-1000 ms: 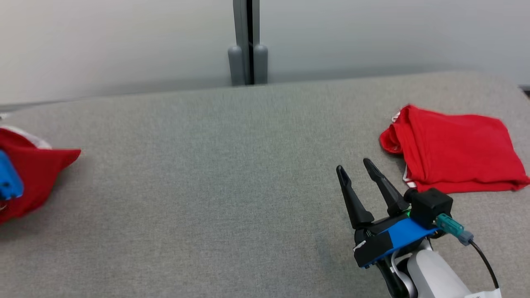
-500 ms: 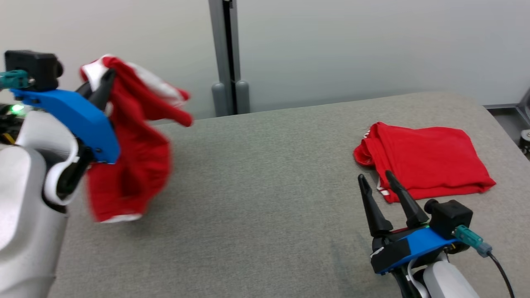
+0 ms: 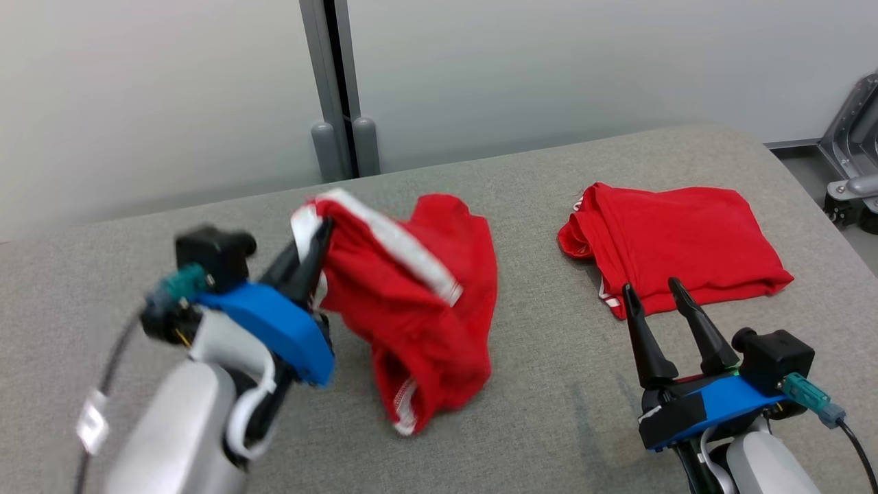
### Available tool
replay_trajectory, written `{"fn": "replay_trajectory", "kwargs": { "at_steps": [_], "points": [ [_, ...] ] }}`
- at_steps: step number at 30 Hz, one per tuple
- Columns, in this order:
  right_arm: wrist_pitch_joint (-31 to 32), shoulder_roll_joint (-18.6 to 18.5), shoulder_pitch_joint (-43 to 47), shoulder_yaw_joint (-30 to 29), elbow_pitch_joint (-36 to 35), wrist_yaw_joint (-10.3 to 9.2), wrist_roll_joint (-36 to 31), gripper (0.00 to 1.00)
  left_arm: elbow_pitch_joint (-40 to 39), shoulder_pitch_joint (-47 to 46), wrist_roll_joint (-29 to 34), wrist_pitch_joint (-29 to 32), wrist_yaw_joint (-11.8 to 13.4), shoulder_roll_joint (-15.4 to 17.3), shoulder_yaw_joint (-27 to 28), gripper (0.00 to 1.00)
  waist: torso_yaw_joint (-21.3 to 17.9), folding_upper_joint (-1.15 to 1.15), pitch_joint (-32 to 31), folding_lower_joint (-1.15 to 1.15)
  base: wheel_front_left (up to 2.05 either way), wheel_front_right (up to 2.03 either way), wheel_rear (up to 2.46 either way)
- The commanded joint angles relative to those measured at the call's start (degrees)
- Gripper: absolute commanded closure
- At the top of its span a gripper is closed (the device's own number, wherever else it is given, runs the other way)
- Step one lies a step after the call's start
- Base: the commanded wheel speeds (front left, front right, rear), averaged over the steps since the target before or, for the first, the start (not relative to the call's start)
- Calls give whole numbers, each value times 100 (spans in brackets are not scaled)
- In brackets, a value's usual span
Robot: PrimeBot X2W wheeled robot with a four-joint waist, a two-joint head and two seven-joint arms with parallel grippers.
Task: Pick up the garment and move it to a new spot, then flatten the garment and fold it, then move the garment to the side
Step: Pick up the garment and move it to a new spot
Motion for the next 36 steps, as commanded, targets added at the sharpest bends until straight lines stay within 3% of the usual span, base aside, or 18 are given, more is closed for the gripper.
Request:
{"fn": "replay_trajectory", "kwargs": {
  "at_steps": [1, 5, 10, 12, 13, 17, 22, 28, 36],
  "points": [
    [-17, -46, 22, 13, 7, 1, -15, 0, 241, 155, 63, -251, 24, -120, -47, 100, 15, 0, 26, -1, 0, 0, 0],
    [-17, -82, -50, 168, 102, 1, 10, 0, 1429, 426, 170, -1170, 2, -641, -262, 100, 71, 0, 39, -1, 0, 0, 0],
    [-17, -115, -161, 429, 252, 1, 67, 0, 2862, 444, 182, -1769, -117, -1127, -675, 100, 151, 0, -9, -1, 0, 0, 0],
    [-17, -131, -165, 469, 287, 1, 95, 0, 3200, 322, 110, -1959, -155, -1229, -771, 13, 197, 0, -35, -1, 0, 0, 0],
    [-17, -139, -164, 487, 304, 1, 113, 0, 3317, 257, 79, -2054, -169, -1260, -800, 0, 221, 0, -50, -1, 0, 0, 0],
    [-17, -138, -121, 511, 334, 1, 127, 0, 3633, 76, 59, -2343, -188, -1288, -848, 0, 306, 0, -115, -1, 0, 0, 0],
    [-17, -143, -35, 455, 331, 1, 155, 0, 3532, -83, 50, -2549, -177, -1060, -685, 0, 414, 0, -184, -1, 0, 0, 0],
    [-17, -134, 66, 386, 292, 1, 144, 0, 2912, 162, 172, -2645, 180, -571, -301, 0, 531, 0, -262, -1, 0, 0, 0],
    [-17, -99, 199, 337, 243, 1, 168, 0, 1459, 1013, 357, -2666, 870, -92, 529, 0, 611, 0, -321, -1, 0, 0, 0]
  ]
}}
